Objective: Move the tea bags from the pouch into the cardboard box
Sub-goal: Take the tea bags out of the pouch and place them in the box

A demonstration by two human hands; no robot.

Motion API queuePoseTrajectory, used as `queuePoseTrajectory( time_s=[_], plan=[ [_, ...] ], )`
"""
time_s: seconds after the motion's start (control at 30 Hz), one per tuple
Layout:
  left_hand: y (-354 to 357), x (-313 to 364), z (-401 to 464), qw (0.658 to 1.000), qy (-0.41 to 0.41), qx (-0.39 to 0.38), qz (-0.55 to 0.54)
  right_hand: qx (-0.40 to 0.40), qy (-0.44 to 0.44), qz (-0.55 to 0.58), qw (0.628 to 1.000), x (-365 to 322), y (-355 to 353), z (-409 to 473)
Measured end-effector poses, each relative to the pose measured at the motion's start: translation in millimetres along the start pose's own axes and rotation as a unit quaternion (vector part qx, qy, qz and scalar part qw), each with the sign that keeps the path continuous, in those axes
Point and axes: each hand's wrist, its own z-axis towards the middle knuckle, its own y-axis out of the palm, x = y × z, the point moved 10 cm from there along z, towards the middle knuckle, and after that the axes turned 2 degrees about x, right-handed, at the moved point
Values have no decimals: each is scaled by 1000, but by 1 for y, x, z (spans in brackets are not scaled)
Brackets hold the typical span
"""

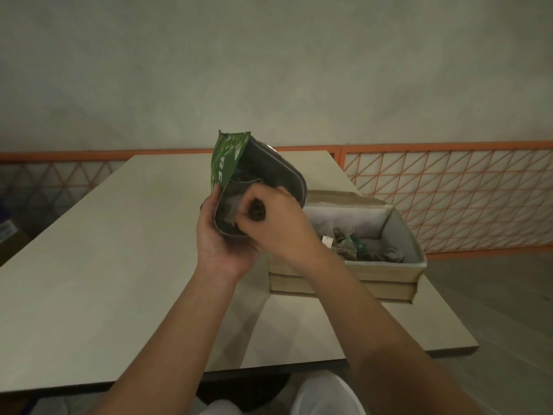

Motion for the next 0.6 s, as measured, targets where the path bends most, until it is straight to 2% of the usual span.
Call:
queuePoseTrajectory(
  time_s=[0.13, 0.27, 0.47, 0.6],
  plan=[
    [2, 0, 1, 999, 6, 14, 32, 93, 25, 125, 987, 6, -40, -6],
    [6, 2, 1, 1000, 10, 6, 22, 183, 59, 223, 956, 16, -84, -15],
    [8, 4, 0, 1000, 12, -2, 1, 264, 94, 151, 948, 52, -141, -32],
    [7, 0, 1, 1000, 5, 2, -13, 259, 165, 113, 945, 96, -158, -44]
  ],
)
